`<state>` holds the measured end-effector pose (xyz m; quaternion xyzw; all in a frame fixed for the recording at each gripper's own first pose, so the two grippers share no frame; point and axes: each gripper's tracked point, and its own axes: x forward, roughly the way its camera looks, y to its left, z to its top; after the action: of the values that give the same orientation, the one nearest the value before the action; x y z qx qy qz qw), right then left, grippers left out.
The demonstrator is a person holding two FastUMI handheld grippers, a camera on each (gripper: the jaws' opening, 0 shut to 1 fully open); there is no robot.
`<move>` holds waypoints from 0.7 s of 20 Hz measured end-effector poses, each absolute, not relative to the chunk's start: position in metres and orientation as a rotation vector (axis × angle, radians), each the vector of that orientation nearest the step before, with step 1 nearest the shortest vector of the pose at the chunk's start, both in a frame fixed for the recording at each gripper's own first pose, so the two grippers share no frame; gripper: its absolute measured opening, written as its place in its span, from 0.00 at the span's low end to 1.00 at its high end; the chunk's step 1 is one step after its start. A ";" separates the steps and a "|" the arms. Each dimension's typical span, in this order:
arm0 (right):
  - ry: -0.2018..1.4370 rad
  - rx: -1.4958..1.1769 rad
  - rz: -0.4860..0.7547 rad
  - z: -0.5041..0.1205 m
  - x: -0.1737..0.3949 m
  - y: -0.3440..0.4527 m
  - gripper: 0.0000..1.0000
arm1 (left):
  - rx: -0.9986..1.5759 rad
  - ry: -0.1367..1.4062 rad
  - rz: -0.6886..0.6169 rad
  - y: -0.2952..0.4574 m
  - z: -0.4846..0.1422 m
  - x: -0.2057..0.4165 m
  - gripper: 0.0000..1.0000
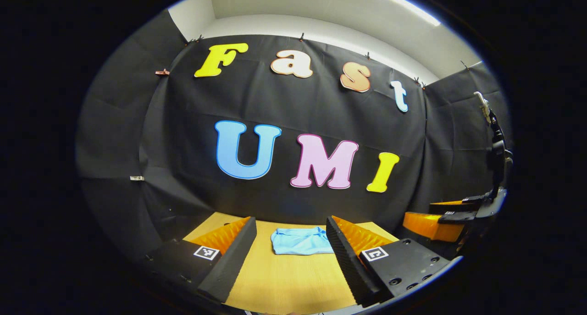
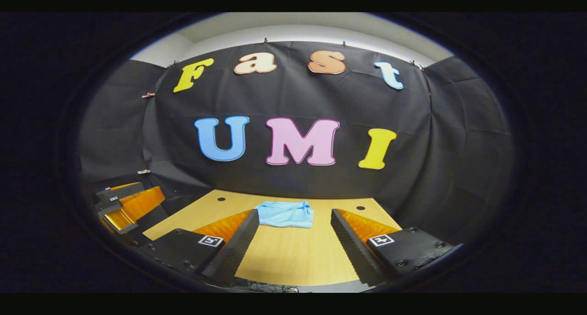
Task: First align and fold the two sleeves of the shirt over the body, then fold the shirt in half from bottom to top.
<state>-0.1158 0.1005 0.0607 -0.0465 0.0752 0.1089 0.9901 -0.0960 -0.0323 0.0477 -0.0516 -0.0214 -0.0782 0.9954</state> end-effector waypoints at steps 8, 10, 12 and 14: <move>0.168 -0.084 0.217 0.055 -0.117 0.099 0.98 | -0.097 -0.030 -0.160 -0.026 0.044 -0.091 0.97; 0.175 -0.077 0.209 0.055 -0.115 0.098 0.98 | -0.097 -0.021 -0.158 -0.022 0.040 -0.087 0.97; 0.177 -0.070 0.204 0.057 -0.115 0.096 0.98 | -0.096 -0.018 -0.155 -0.020 0.040 -0.085 0.97; 0.178 -0.070 0.199 0.057 -0.114 0.095 0.99 | -0.095 -0.015 -0.154 -0.018 0.039 -0.083 0.97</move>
<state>-0.1137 0.0946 0.0568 -0.0348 0.0888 0.0993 0.9905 -0.0827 -0.0180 0.0395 -0.0475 -0.0075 -0.0769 0.9959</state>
